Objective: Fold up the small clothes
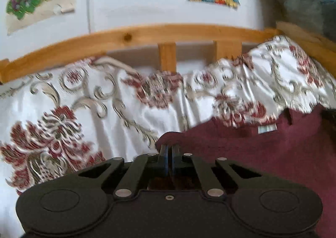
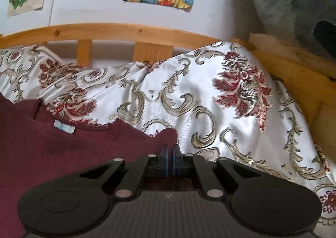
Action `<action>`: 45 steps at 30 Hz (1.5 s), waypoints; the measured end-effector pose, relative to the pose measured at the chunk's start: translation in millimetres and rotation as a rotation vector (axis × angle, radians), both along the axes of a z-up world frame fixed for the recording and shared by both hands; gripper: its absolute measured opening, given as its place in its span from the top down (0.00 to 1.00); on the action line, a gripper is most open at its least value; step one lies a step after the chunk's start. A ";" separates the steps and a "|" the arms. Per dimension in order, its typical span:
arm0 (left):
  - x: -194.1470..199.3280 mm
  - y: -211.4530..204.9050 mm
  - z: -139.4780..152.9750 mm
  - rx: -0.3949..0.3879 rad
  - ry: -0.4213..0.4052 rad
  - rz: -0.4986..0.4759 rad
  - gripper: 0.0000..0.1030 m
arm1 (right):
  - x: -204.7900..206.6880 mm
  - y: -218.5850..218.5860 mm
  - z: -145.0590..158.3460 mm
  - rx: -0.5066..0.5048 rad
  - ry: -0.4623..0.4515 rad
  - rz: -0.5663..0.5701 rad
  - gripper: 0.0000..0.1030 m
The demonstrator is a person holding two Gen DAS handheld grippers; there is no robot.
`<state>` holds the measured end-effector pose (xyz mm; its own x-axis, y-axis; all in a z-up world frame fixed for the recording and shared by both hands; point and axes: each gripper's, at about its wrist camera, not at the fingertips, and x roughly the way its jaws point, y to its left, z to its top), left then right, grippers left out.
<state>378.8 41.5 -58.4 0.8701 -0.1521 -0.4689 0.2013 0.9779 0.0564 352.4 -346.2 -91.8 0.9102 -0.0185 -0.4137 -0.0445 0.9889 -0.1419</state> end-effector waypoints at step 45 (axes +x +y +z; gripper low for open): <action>-137.1 -5.7 22.1 -0.108 0.190 0.173 0.01 | -173.2 52.8 43.6 -0.003 -0.134 0.008 0.00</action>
